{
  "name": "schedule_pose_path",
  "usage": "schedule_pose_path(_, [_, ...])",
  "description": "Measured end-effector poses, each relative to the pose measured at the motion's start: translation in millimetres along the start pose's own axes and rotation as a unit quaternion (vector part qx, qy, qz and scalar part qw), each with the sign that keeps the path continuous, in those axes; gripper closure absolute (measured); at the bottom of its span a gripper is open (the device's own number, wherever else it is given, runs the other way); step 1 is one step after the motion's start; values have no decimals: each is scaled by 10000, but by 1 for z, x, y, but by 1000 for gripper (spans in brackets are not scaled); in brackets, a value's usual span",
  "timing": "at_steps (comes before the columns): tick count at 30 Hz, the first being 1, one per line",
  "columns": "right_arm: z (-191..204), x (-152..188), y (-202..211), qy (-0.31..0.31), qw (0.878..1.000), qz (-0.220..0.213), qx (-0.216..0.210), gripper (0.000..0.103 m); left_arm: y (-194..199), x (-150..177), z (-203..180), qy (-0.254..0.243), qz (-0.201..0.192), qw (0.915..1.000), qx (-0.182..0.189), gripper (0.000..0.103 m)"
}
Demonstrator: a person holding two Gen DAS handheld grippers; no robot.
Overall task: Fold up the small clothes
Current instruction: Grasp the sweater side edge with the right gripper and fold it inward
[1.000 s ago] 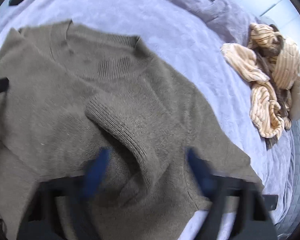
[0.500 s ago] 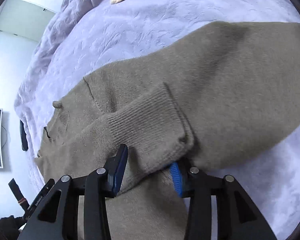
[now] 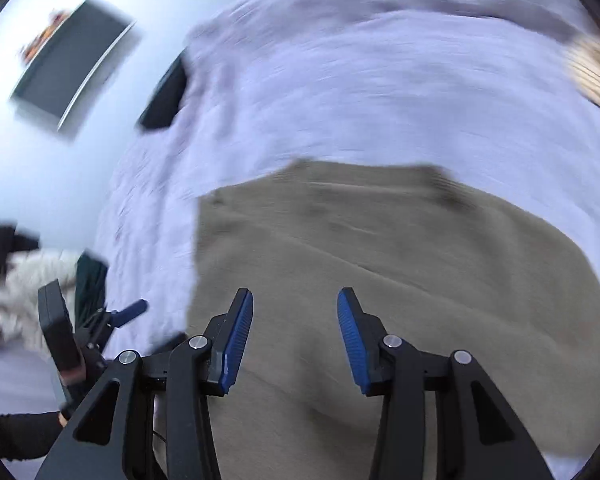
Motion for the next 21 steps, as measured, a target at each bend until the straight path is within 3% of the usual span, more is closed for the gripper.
schedule_pose_path(5, [90,-45,-70,1315,9903,420,159,55,-16,15,14,236,156,9996,16,15])
schedule_pose_path(7, [105,-55,-85,1660,9844,483,330,55,-18,17,18,273,127,9995,64,15])
schedule_pose_path(13, [132,-80,-93,2094,9761,554,175,55,-20,16,21,391,8,9990,232,15])
schedule_pose_path(16, [144,-82,-111,2263,9703,805,278,55,-22,15,20,406,-29,9988,261,15])
schedule_pose_path(17, [144,-82,-116,2277,9692,889,310,62,-22,15,21,418,-50,9988,236,15])
schedule_pose_path(19, [144,-81,-120,2319,9669,1000,358,96,-21,15,24,496,-111,9985,181,15])
schedule_pose_path(21, [147,-84,-112,2289,9686,926,290,96,-19,16,28,605,-169,9980,105,15])
Point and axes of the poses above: each gripper's, at about its wrist camera, not at the fingertips, and y roughly against the way its jaws point, z to its left, x to its underside, the point moved 4 cm from there along -y, roughly the way its jaws point, and after that the axes turned 14 degrees about x, right-handed, at the moved point
